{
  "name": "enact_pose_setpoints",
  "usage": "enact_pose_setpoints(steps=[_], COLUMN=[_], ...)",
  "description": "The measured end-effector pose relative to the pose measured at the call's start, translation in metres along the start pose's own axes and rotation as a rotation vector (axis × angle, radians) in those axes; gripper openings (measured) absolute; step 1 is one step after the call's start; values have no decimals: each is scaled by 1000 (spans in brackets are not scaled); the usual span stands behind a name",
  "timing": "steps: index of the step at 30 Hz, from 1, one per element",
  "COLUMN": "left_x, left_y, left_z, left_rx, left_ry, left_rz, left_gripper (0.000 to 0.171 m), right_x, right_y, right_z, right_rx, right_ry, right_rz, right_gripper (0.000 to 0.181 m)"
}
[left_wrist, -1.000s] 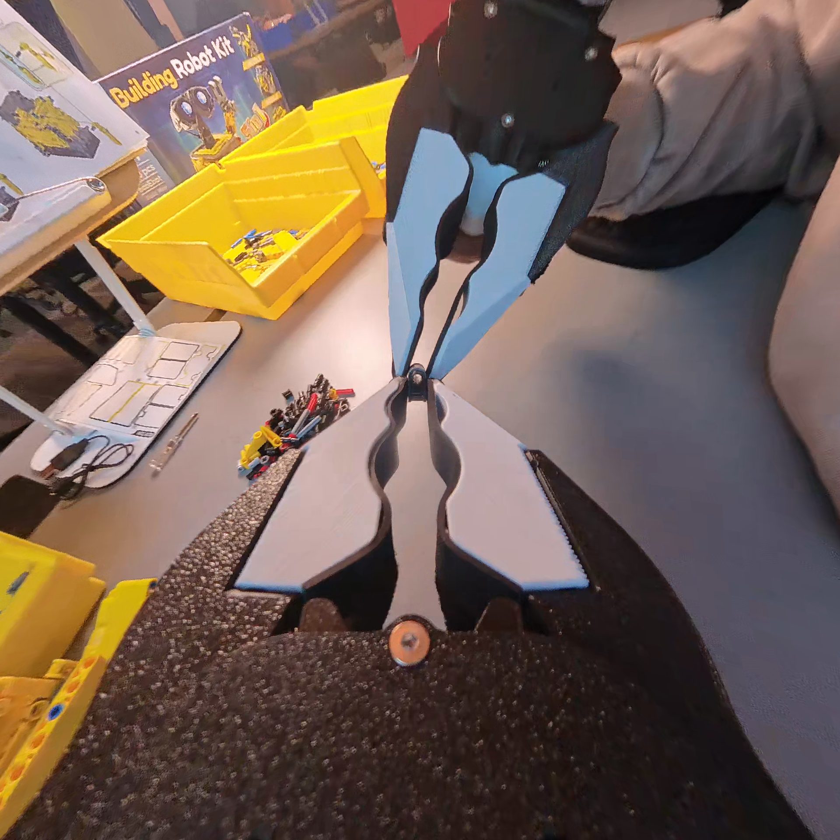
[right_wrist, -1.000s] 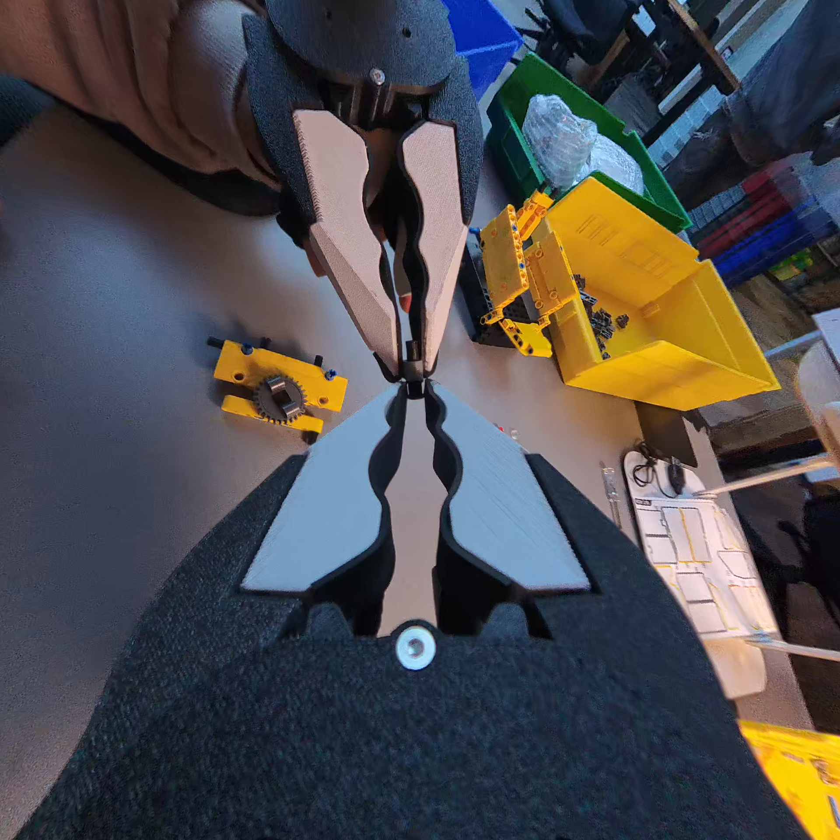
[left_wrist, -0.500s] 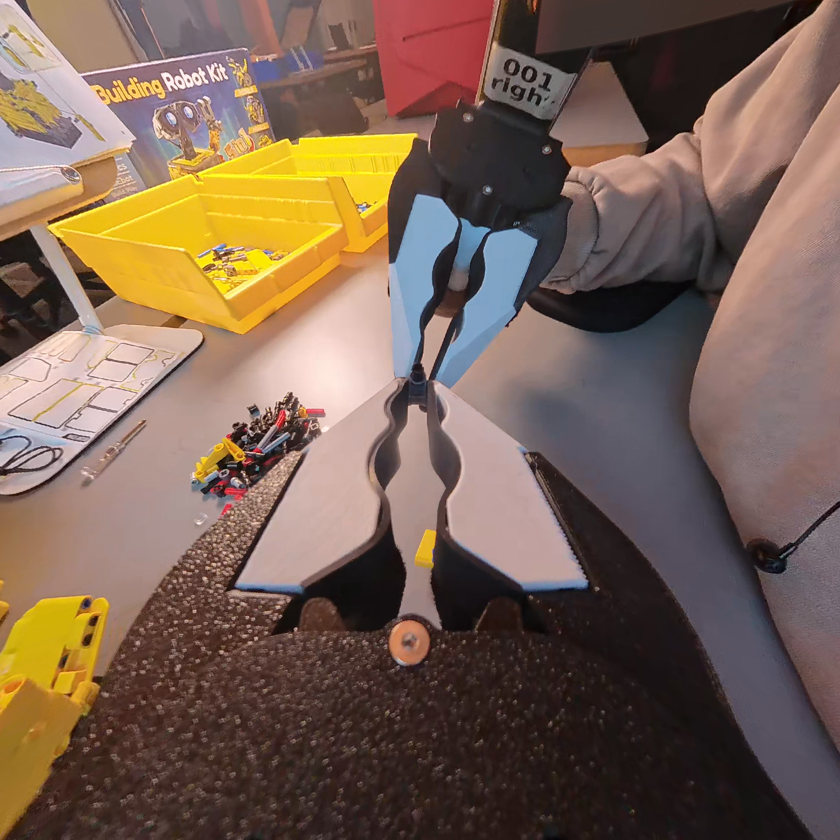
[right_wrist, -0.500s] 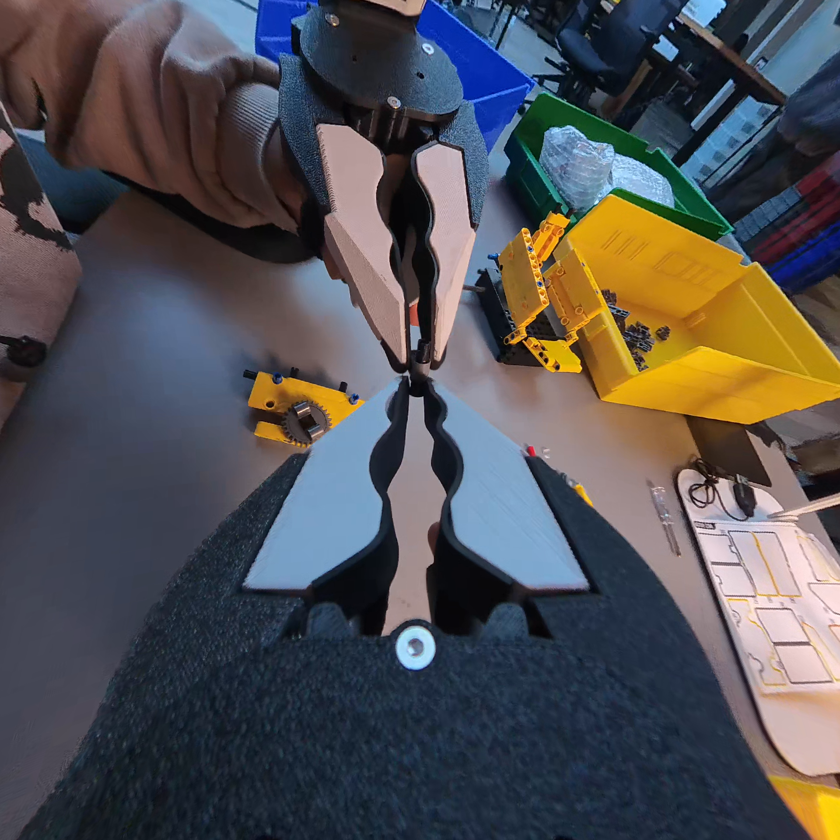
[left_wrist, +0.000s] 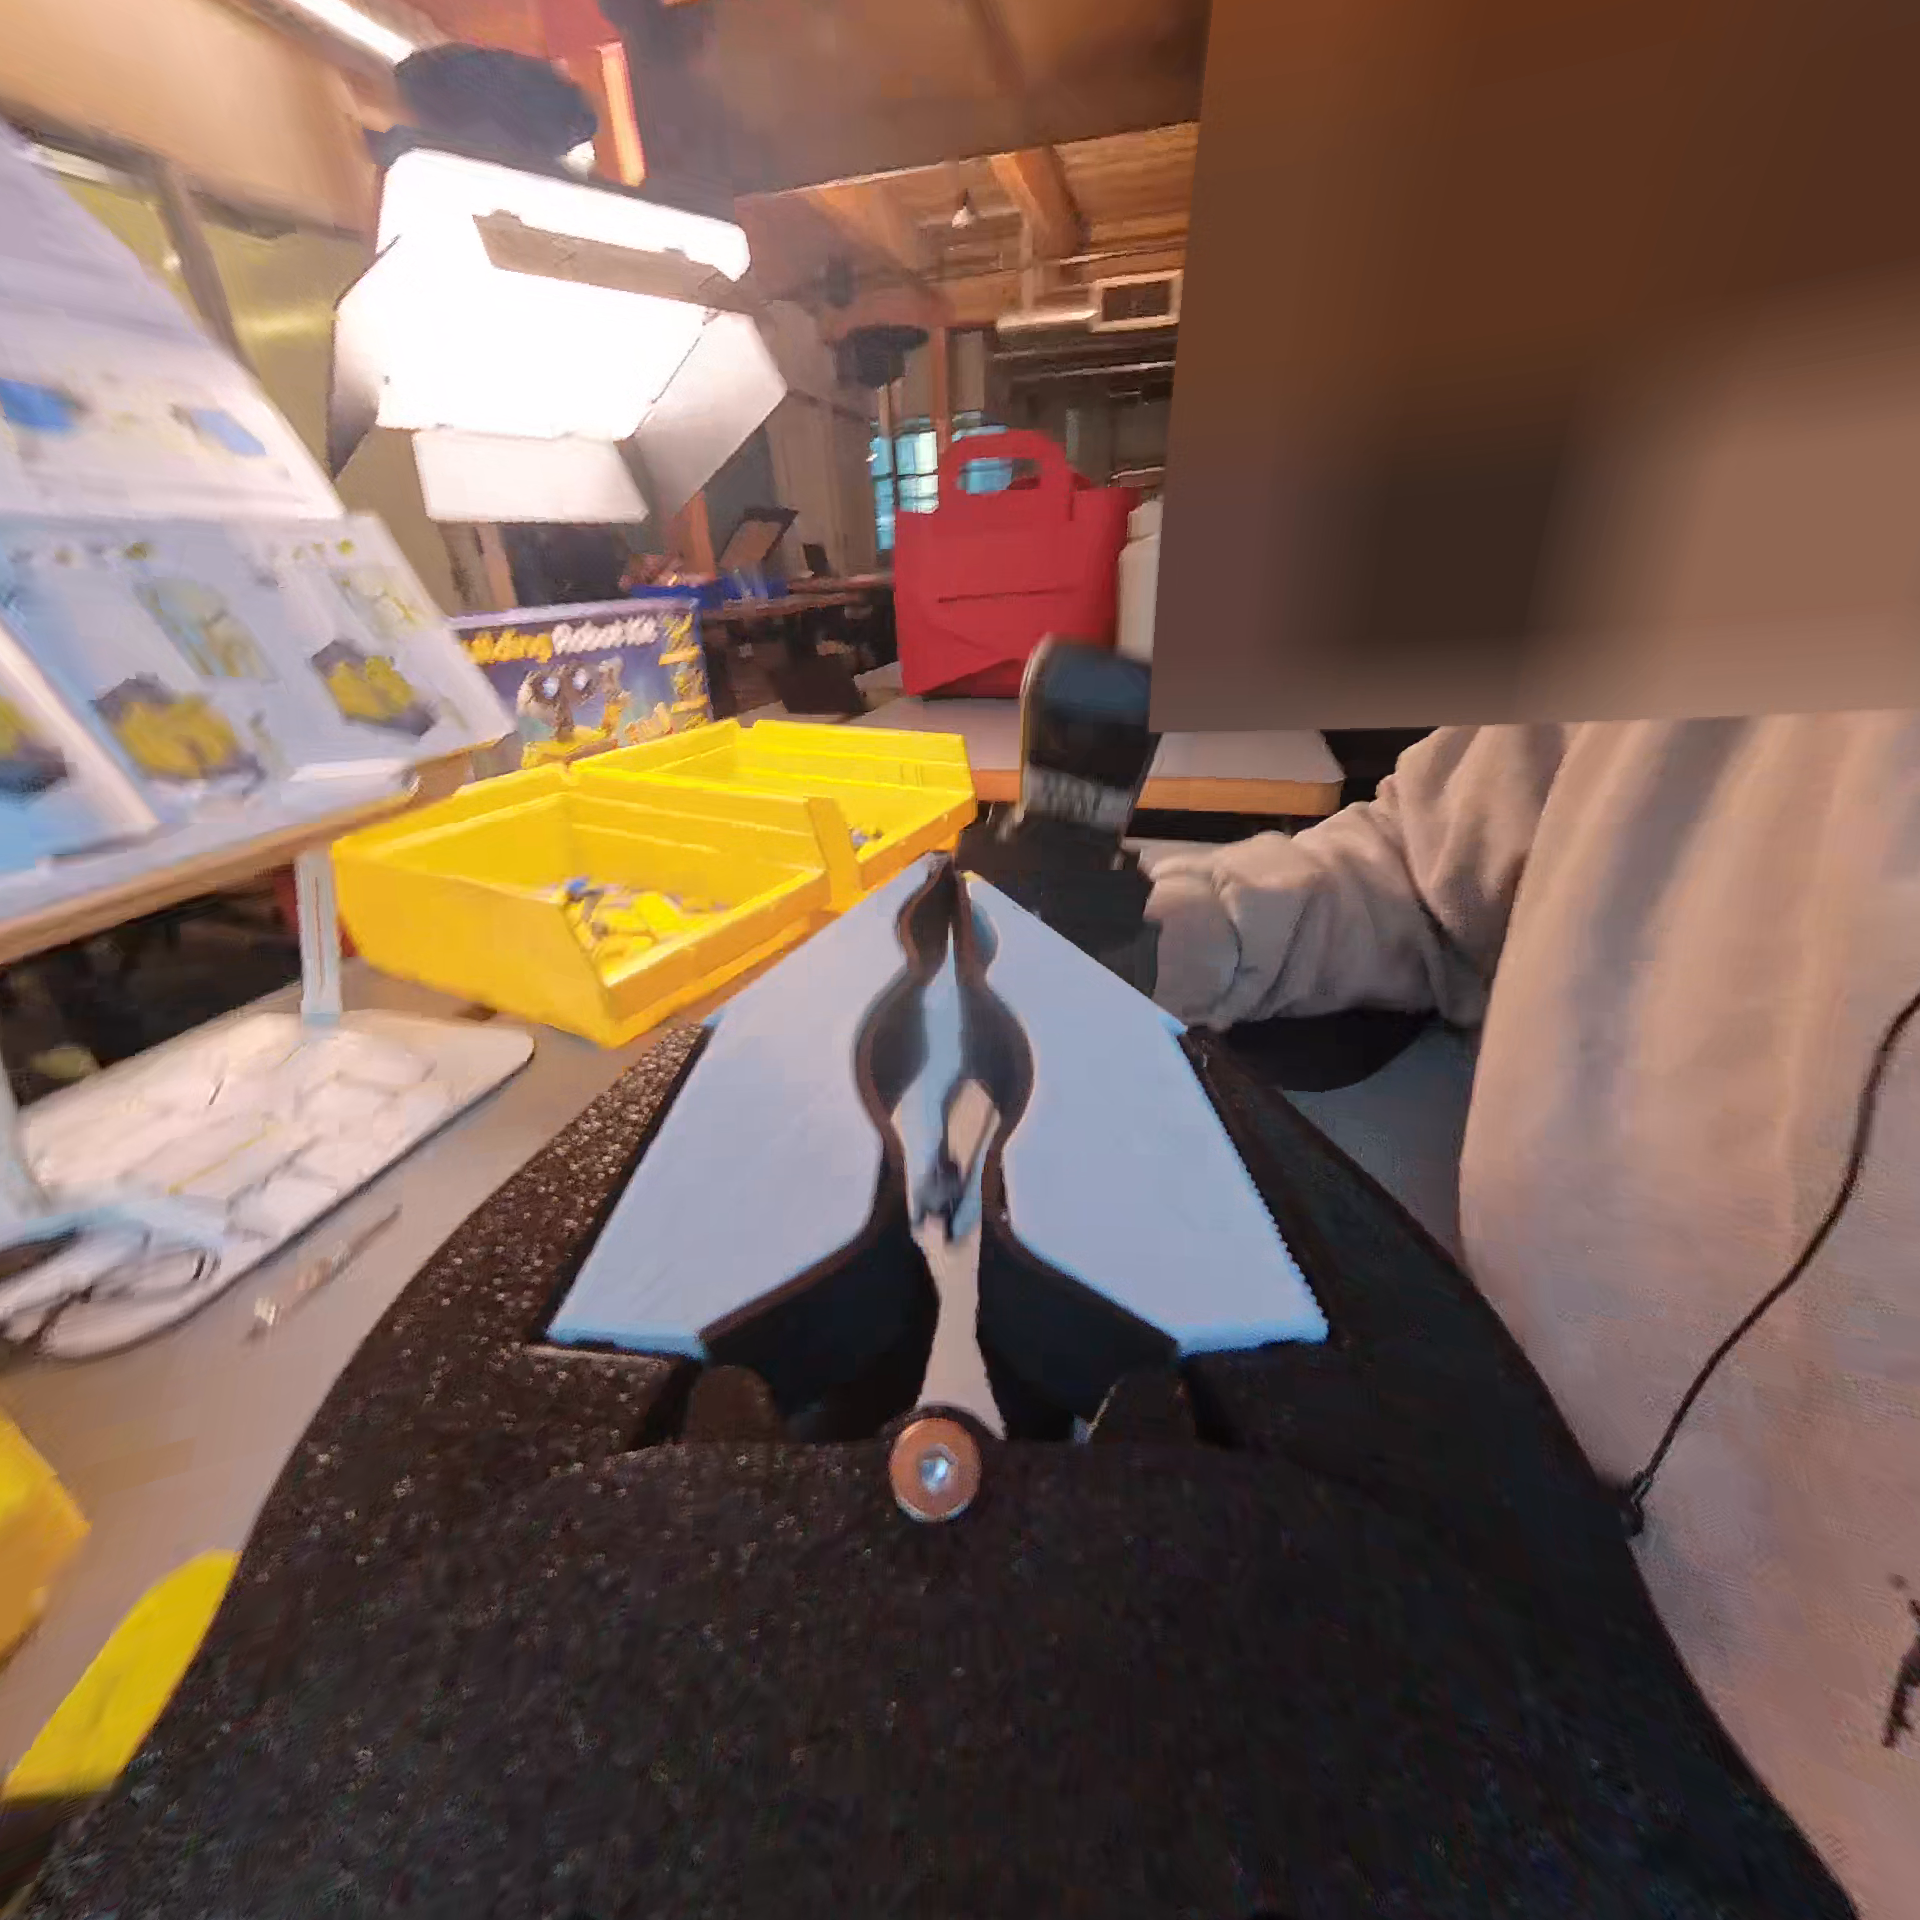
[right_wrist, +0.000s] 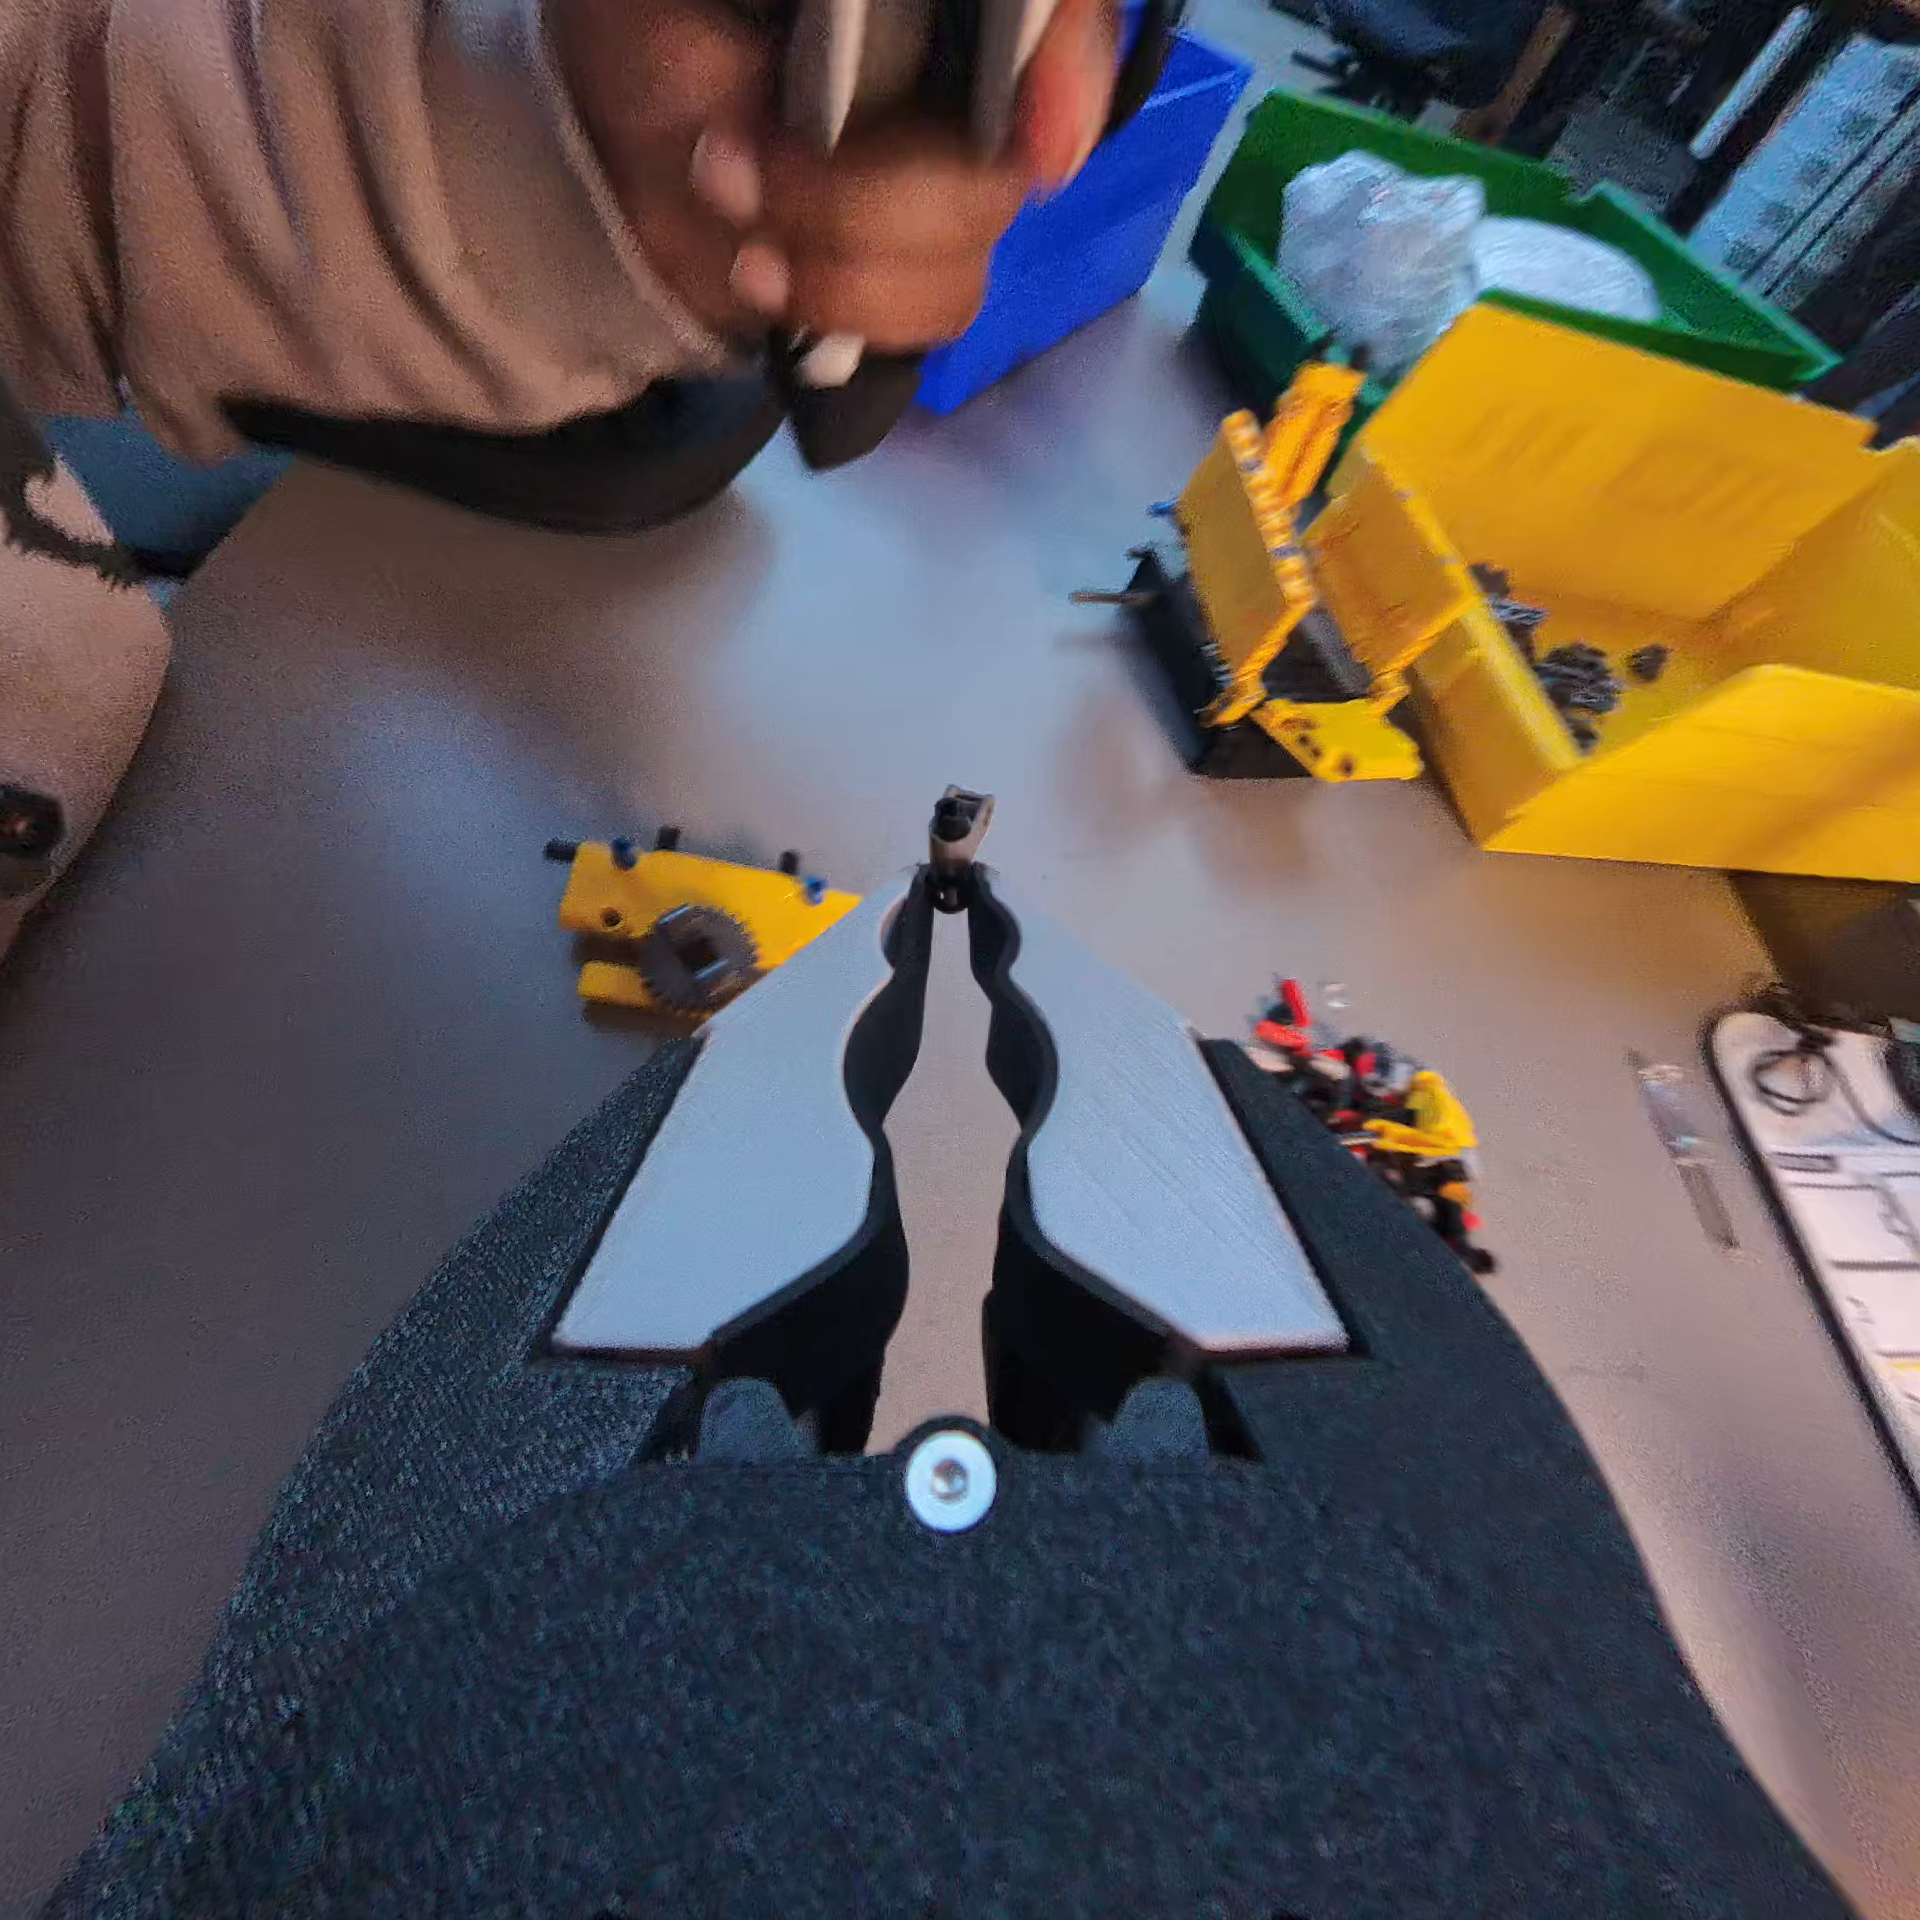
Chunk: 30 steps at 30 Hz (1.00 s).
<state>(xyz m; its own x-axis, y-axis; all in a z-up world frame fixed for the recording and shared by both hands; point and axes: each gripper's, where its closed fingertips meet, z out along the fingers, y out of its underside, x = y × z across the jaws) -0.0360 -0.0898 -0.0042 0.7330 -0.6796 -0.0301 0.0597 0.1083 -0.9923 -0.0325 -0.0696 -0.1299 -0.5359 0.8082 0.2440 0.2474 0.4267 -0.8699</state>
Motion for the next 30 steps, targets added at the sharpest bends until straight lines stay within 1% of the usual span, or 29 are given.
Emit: enact_pose_setpoints(steps=[2, 3, 5, 7, 8, 10, 12, 13, 17, 18, 21, 22, 26, 27, 29, 30], left_x=[-13, -16, -17, -12, -8, -1, 5, 9, 14, 14, 16, 16, 17, 18, 19, 22], left_y=[38, 53, 77, 90, 95, 105, 116, 117, 117, 113, 96, 93, 95, 97, 100, 102], left_z=[-3, -2, 3, 10, 13, 18, 18, 19, 18, 17, 15, 15, 15, 15, 16, 16], left_rx=[-123, -179, -287, -354, -375, -425, -490, -501, -515, -492, -379, -359, -354, -362, -372, -387], left_ry=[-48, -71, -72, -47, -30, -8, 11, 28, 60, 64, 89, 92, 97, 99, 99, 119], left_rz=[-55, -42, -15, 15, 28, 89, 177, 201, 230, 215, 102, 88, 67, 68, 70, 61], left_gripper=[0, 0, 1, 22, 26, 25, 14, 10, 8, 8, 7, 7, 7, 7, 14, 11], right_x=[21, 24, 20, 13, 9, 3, -4, -6, -14, -14, -9, -9, -10, -11, -14, -16], right_y=[-5, -4, -3, 3, 5, 6, 6, 6, 6, 2, -22, -28, -29, -28, -23, -22], right_z=[-9, -11, -12, -11, -10, -9, -8, -7, -9, -12, -26, -28, -29, -28, -25, -23], right_rx=[-12, -21, -15, -46, -63, -79, -92, -104, -101, -69, 101, 129, 142, 130, 90, 70], right_ry=[35, 45, 54, 51, 45, 37, 15, 8, -34, -41, -71, -76, -75, -83, -83, -84], right_rz=[-1, -6, 12, -17, -31, -57, -83, -100, -110, -87, 32, 47, 31, 30, 2, -13], right_gripper=[5, 6, 6, 6, 6, 6, 6, 6, 6, 6, 6, 6, 6, 6, 6, 6])
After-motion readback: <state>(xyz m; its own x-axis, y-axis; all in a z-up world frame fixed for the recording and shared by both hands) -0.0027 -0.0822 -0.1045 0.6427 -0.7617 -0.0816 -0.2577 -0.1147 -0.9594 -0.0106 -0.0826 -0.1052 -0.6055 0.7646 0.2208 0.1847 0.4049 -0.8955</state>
